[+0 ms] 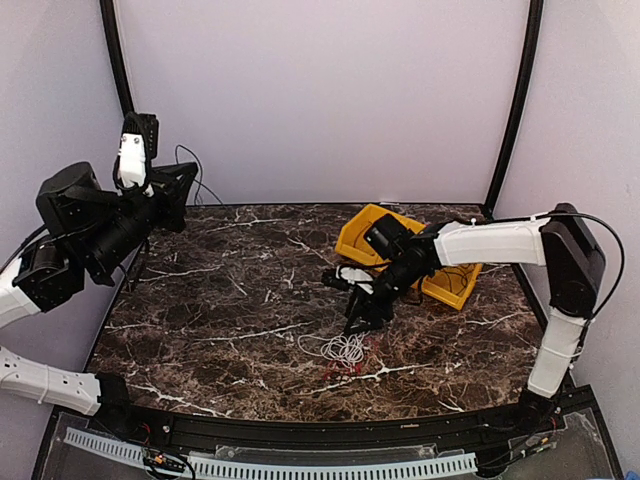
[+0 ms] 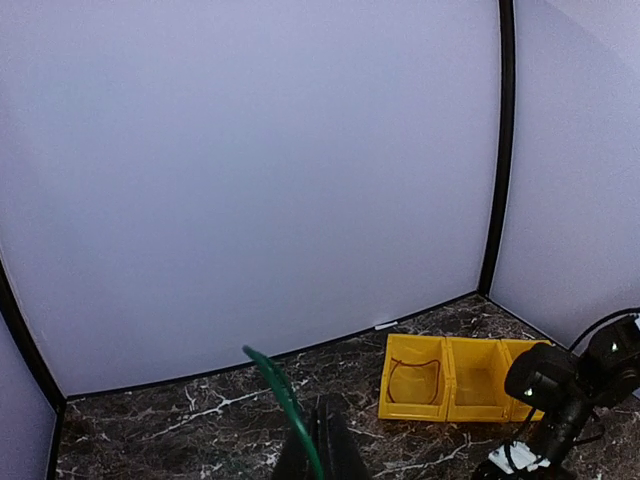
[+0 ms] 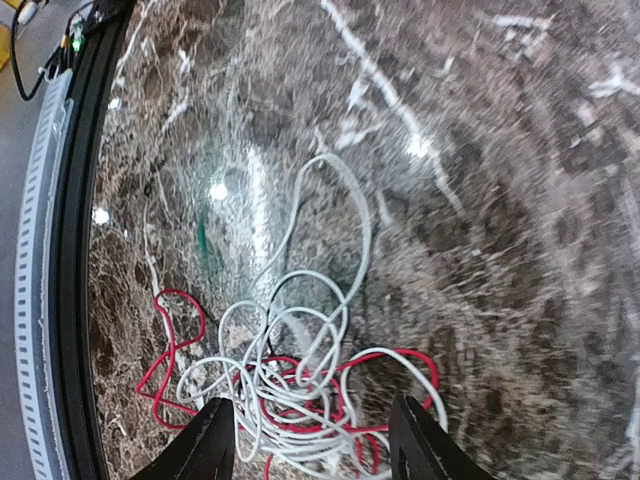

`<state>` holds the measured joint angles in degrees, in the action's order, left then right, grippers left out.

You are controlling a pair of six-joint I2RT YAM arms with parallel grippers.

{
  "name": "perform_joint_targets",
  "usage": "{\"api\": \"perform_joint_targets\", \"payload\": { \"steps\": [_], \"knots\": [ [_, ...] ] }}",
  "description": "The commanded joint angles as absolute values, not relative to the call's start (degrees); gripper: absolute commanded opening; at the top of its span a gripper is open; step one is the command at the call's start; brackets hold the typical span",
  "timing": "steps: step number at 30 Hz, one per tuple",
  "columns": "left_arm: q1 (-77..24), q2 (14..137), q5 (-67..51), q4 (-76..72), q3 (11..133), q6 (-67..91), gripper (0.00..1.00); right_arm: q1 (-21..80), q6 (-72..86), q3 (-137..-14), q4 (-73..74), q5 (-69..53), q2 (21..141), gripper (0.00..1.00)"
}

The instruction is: Untangle the cables

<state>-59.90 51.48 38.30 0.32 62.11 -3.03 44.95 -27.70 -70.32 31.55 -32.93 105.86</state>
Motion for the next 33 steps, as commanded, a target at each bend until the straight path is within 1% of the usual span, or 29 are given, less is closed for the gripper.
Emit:
{"api": "perform_joint_targets", "payload": {
  "steps": [1, 9, 12, 15, 26, 33],
  "knots": [
    [-59.77, 49.83, 36.82, -2.11, 56.87, 5.72, 0.0, 42.7, -29.79, -75.43, 37.87, -34.74, 99.94, 0.55],
    [-59.2, 54.39, 32.07, -6.68, 48.68, 13.41, 0.0, 41.59, -29.96, -75.91, 38.85, -33.74, 94.57, 0.56],
    [-58.92, 57.48, 30.57, -7.18, 47.43, 16.62, 0.0, 41.53, -29.75, -75.35, 37.56, -32.57, 93.63, 0.56],
    [-58.89, 59.65, 28.71, -6.6, 47.23, 19.26, 0.0, 41.64, -29.94, -75.87, 36.75, -33.91, 93.64, 0.56],
    [-58.8, 62.53, 27.28, -9.0, 45.19, 22.47, 0.0, 42.24, -27.26, -89.58, 36.12, -39.42, 100.66, 0.51],
    [-58.55, 62.17, 28.52, -8.7, 45.73, 22.25, 0.0, 45.56, -25.6, -95.95, 36.65, -41.33, 105.49, 0.5]
  ]
}}
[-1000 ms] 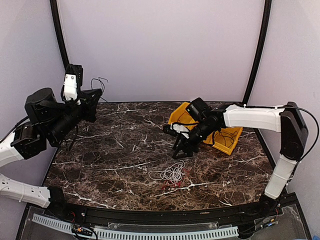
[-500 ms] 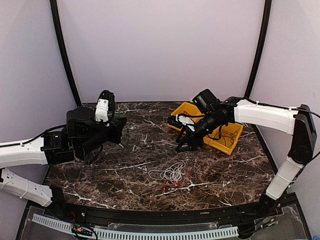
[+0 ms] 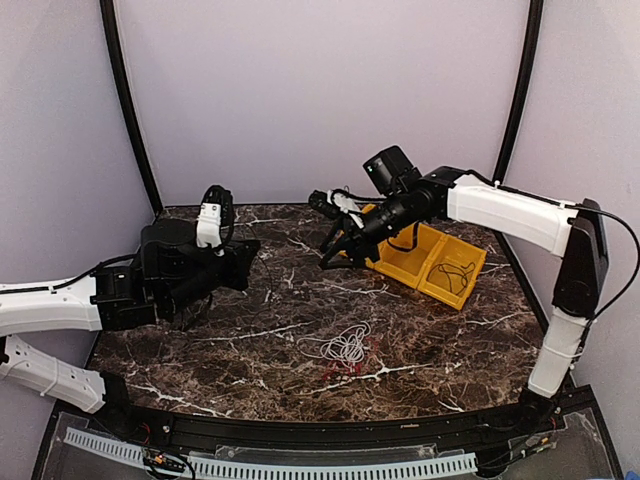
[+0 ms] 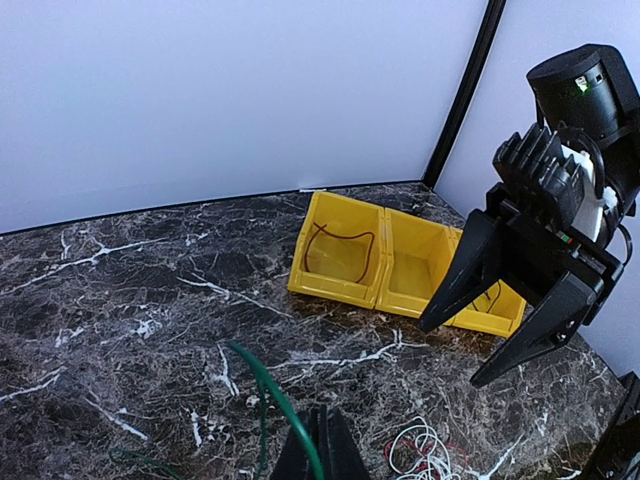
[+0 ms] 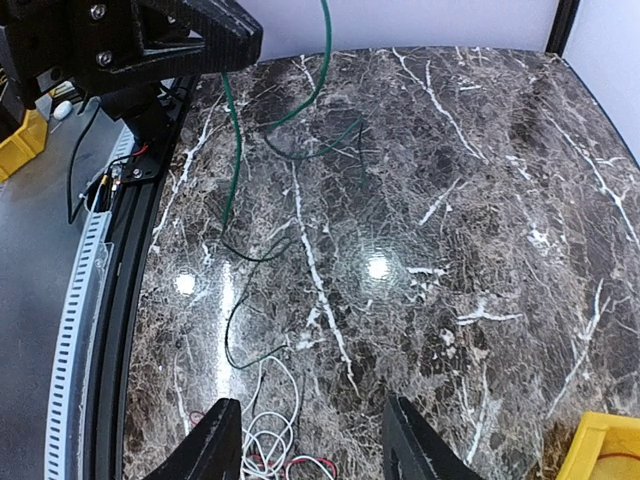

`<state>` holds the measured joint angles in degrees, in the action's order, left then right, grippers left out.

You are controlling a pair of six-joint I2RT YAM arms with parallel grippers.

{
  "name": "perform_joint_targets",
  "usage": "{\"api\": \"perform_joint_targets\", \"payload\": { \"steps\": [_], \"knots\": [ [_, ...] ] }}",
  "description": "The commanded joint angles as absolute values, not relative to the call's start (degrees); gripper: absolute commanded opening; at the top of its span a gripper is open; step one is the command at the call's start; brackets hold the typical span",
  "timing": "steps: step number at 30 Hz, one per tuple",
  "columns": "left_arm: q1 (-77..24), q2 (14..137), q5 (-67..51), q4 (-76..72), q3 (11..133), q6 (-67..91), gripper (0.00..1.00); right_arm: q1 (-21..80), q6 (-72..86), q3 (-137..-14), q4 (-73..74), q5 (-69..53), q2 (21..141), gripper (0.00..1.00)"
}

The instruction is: Untangle the cables

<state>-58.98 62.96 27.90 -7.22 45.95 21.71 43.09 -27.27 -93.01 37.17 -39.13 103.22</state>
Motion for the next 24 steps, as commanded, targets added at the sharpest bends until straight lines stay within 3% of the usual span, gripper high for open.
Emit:
{"api": "perform_joint_targets", "payload": {
  "steps": [1, 24],
  "knots": [
    [-58.5, 62.1, 28.55, -8.7, 45.8, 22.24, 0.0, 46.05, -25.17, -96.54, 36.39, -41.5, 105.93, 0.5],
    [-58.18, 58.74, 30.71, -8.47, 45.29, 23.82, 0.0, 51.83, -14.08, -111.22, 34.73, -48.21, 119.31, 0.52]
  ]
}}
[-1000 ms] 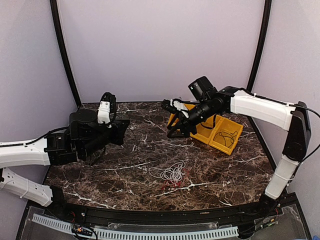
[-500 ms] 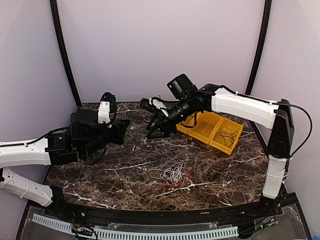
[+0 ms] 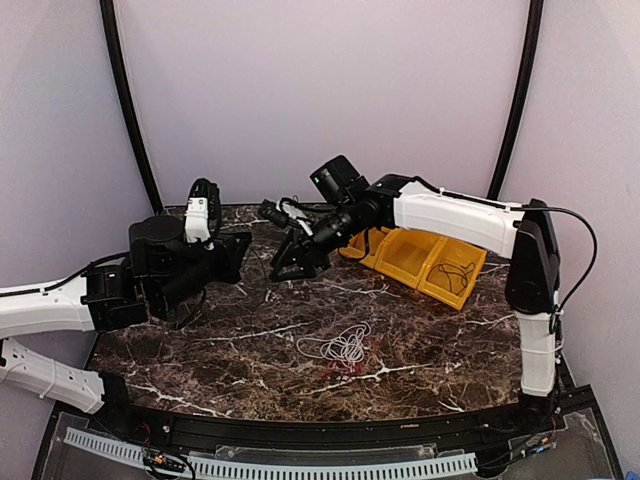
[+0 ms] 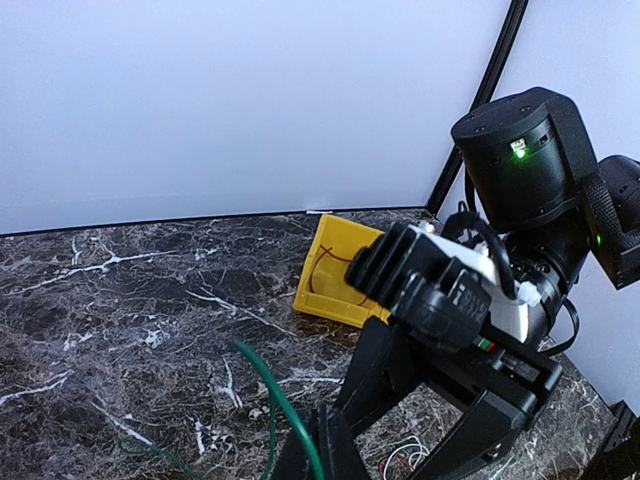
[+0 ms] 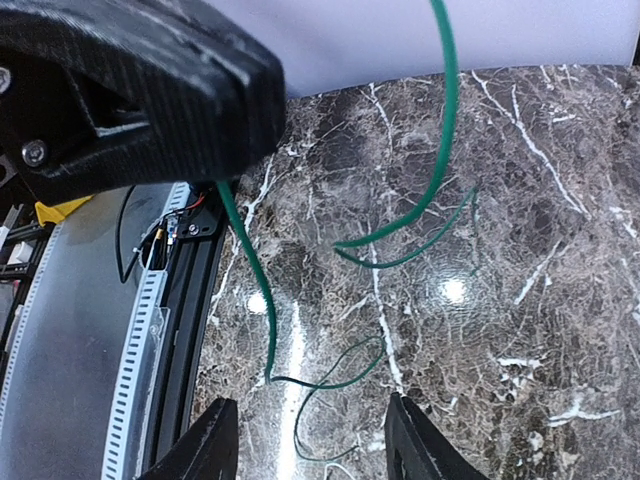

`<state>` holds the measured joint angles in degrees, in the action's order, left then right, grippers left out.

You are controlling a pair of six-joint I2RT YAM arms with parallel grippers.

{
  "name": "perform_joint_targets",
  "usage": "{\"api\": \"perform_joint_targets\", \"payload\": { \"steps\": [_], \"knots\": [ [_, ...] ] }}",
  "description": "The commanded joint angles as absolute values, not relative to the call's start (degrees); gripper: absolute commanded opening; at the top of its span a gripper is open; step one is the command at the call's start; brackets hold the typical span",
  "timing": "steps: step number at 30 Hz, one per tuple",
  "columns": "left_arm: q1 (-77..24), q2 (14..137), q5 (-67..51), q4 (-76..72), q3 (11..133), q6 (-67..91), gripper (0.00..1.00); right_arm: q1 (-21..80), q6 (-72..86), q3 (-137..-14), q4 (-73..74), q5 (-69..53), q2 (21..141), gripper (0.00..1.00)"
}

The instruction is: Untangle the cables

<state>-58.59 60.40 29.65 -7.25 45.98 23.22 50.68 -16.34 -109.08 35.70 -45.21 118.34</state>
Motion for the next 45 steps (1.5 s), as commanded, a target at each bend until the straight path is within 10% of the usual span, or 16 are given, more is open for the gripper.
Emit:
{"api": "perform_joint_targets", "payload": {
  "steps": [1, 13, 23, 27, 37, 45],
  "knots": [
    [-58.18, 58.68, 30.82, -8.5, 45.2, 23.82, 0.0, 51.94, -13.87, -111.15, 34.6, -49.01, 119.38, 0.52],
    [-58.19, 57.69, 30.76, -9.15, 44.67, 24.71, 0.0, 52.81, -9.84, -112.12, 31.97, -53.55, 121.06, 0.48],
    [-58.1, 56.75, 30.93, -8.55, 44.41, 25.05, 0.0, 53.09, -7.93, -113.82, 30.78, -54.4, 121.24, 0.02],
    [-58.13, 55.96, 31.24, -7.95, 43.82, 25.09, 0.0, 53.08, -9.21, -114.47, 31.93, -53.71, 120.18, 0.0],
    [-58.1, 48.31, 34.78, -1.77, 42.04, 25.98, 0.51, 47.58, -14.83, -119.68, 35.66, -50.8, 114.05, 0.0],
    [-58.1, 47.88, 39.91, 2.5, 42.56, 20.93, 0.64, 40.04, -17.41, -119.04, 37.03, -47.55, 108.57, 0.0]
  ]
}}
